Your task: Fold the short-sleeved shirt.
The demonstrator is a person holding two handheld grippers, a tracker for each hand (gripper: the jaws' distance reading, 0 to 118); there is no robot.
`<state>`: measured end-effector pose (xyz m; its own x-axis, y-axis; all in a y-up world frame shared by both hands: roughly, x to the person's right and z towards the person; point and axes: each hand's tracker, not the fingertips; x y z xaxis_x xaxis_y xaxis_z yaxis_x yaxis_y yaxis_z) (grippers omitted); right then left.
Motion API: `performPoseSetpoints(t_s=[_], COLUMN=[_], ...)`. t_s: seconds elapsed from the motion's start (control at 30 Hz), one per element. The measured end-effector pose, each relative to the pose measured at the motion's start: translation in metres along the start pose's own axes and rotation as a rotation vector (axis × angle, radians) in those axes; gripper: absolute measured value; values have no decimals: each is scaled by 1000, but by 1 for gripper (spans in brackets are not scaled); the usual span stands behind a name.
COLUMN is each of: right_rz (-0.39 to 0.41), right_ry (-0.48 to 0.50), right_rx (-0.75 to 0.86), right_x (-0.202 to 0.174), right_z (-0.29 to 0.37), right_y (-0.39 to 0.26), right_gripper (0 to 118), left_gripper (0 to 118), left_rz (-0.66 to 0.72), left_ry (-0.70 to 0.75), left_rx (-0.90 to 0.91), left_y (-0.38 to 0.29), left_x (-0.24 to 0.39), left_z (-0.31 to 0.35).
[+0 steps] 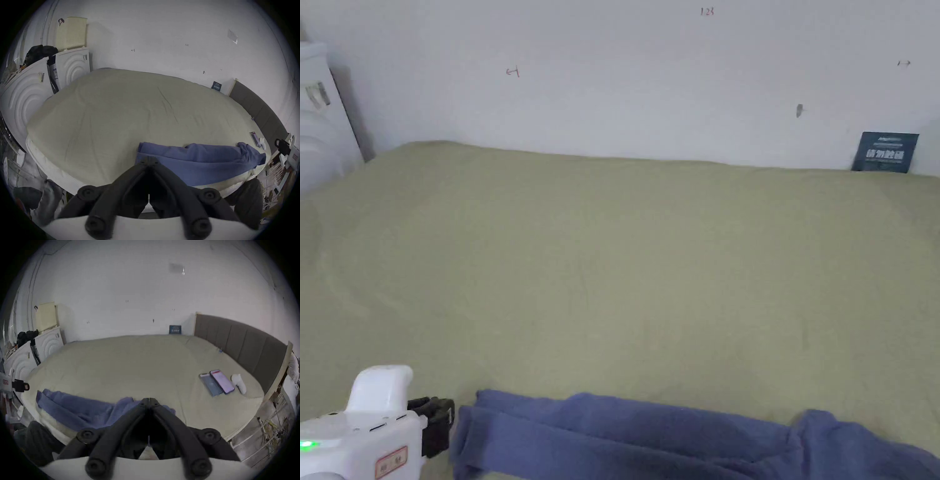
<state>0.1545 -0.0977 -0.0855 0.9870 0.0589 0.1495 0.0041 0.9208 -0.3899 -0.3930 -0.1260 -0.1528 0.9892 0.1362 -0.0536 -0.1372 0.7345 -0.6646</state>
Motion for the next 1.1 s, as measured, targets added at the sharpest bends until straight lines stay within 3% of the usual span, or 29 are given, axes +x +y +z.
performPoseSetpoints(t_s=[0.4, 0.43, 0.53, 0.57, 0.6, 0.8, 0.87, 1.0, 1.03, 1.07, 1.1], right_rz=[-1, -1, -5, -5, -4, 14, 7, -1, -1, -1, -1], right_ry=[-9, -7, 2, 3, 4, 16, 24, 28, 30, 32, 34], right_rx=[92, 93, 87, 87, 86, 36, 20, 5, 4, 4, 3], right_x=[-38, -39, -44, -45, -46, -51, -51, -50, -51, -51, -51], right_z=[40, 42, 45, 45, 45, 36, 34, 32, 32, 32, 32], right_y=[11, 12, 15, 14, 14, 8, 6, 3, 3, 2, 2], right_gripper=[0, 0, 0, 0, 0, 0, 0, 0, 0, 0, 0], left_gripper=[1, 9, 99, 110, 113, 111, 111, 106, 91, 40, 9], left_rz=[277, 311, 394, 411, 426, 458, 502, 465, 465, 470, 481], left_ry=[-329, -357, -508, -535, -567, -584, -658, -664, -665, -667, -647], left_rx=[-312, -323, -405, -437, -468, -531, -563, -547, -544, -545, -547], left_y=[53, 57, 61, 60, 58, 38, 33, 28, 26, 26, 25], left_x=[-68, -74, -87, -91, -92, -86, -76, -62, -66, -67, -66], left_z=[-68, -75, -99, -108, -116, -144, -151, -153, -154, -154, -154])
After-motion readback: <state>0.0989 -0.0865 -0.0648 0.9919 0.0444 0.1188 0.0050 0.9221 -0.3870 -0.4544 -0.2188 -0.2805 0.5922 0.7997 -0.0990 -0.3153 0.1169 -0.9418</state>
